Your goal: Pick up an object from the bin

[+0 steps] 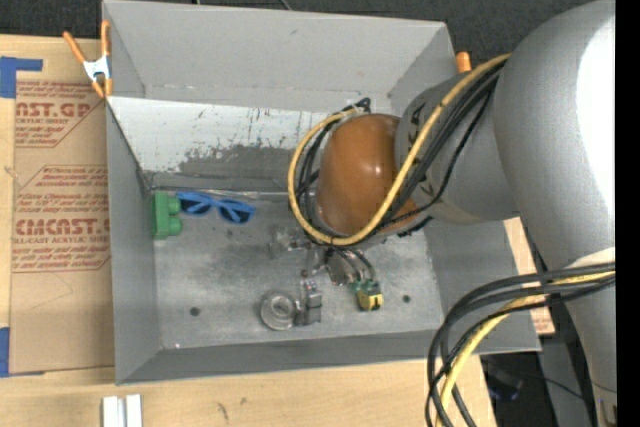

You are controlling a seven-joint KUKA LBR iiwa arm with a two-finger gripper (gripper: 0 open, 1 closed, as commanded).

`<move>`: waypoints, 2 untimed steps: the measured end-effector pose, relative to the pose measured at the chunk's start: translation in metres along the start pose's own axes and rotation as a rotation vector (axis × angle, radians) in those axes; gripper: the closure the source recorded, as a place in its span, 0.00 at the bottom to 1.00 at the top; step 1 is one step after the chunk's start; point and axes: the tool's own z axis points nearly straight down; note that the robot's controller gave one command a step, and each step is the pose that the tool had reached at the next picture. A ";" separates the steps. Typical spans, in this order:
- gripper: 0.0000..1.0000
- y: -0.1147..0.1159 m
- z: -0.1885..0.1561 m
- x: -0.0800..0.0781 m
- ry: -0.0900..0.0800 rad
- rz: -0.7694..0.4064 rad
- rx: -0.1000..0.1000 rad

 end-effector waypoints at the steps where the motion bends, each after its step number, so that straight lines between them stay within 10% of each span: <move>1: 0.00 0.046 0.000 0.023 -0.016 -0.328 0.002; 2: 1.00 0.046 0.001 0.025 -0.007 -0.324 0.001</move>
Offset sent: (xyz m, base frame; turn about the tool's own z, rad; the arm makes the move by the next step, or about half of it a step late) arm -0.0335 0.0398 -0.0011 -0.3246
